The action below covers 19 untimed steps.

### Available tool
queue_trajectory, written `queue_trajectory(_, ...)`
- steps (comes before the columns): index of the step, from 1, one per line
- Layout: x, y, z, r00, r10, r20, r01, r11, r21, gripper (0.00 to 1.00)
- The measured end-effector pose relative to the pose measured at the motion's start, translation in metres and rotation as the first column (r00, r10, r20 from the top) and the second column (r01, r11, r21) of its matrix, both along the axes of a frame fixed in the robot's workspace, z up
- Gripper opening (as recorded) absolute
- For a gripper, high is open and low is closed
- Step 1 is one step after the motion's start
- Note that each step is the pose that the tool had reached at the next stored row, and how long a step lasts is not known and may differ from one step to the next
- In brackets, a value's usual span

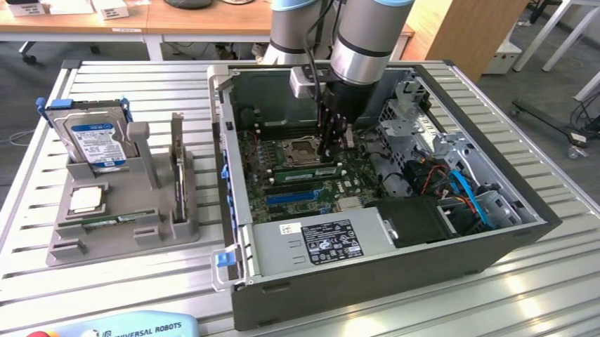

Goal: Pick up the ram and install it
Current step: 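Press down the ram until it locks into place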

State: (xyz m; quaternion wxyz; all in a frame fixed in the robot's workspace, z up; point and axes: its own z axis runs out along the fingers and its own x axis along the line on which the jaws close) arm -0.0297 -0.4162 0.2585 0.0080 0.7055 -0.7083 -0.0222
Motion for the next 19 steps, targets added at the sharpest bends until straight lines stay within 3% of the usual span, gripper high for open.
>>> queue_trajectory(11, 0.0000, 0.0000, 0.0000, 1.0000, 0.000, 0.0000, 0.000, 1.0000, 0.0000, 0.24)
queue_trajectory(13, 0.0000, 0.0000, 0.0000, 1.0000, 0.000, 0.0000, 0.000, 1.0000, 0.0000, 0.11)
queue_trajectory(19, 0.0000, 0.0000, 0.0000, 1.0000, 0.000, 0.0000, 0.000, 1.0000, 0.0000, 0.10)
